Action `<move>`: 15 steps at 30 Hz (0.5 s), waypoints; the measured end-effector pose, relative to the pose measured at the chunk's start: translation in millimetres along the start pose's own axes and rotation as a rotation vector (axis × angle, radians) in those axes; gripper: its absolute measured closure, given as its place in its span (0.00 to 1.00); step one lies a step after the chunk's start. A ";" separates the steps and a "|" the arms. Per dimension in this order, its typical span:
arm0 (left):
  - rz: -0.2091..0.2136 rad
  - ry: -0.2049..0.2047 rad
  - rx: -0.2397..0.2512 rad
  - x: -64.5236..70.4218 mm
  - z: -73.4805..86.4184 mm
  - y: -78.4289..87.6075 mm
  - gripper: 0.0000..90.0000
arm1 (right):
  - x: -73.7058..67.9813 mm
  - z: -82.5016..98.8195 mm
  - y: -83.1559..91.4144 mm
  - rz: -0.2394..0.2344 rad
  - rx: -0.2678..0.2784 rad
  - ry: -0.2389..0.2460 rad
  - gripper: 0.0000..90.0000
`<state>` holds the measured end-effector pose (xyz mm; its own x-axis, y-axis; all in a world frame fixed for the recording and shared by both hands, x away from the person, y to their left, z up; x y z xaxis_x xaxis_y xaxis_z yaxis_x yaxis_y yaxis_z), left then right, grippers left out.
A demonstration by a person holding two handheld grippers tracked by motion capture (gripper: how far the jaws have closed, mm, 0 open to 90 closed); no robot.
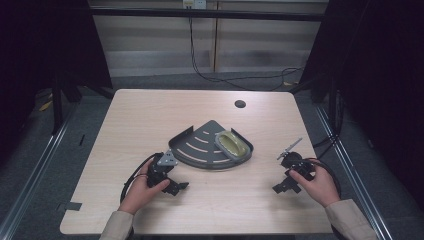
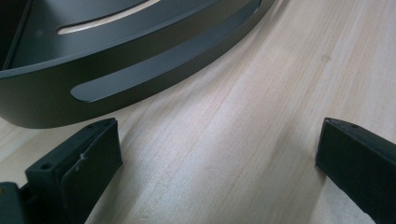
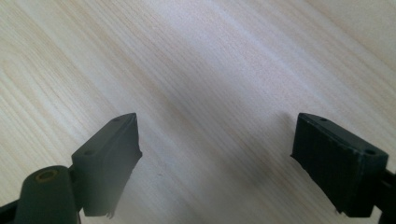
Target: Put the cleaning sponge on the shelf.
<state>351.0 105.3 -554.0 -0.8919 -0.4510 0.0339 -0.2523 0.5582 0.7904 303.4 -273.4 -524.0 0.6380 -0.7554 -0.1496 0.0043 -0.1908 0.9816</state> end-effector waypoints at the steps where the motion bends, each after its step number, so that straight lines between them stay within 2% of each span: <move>1: -0.001 -0.001 -0.001 -0.1 0.0 0.1 0.00 | 0.2 1.2 -0.2 0.005 0.006 0.008 0.16; 8: 0.000 0.000 -0.001 0.0 0.0 0.1 0.00 | 1.4 9.4 -4.4 0.009 0.016 0.006 0.16; 13: 0.002 -0.001 0.002 0.0 -0.1 -0.1 0.00 | 4.4 14.5 -7.6 0.023 0.042 0.027 0.16; 15: 0.001 -0.001 0.000 0.0 -0.1 0.1 0.00 | 4.4 16.2 -7.2 0.022 0.051 0.017 0.16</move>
<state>351.0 105.3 -553.9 -0.8923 -0.4501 0.0339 -0.2517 0.5585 0.7904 293.7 -285.6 -533.7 0.6505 -0.7490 -0.1260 -0.0483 -0.2064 0.9773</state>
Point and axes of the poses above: each handheld gripper's, and its own axes: y roughly backward along the jaws, z roughly out of its underside, x roughly to its right, the point moved 6 cm from there along -y, roughly forward along the jaws, and after that the axes turned 7 degrees about -x, right-handed, at the moved point
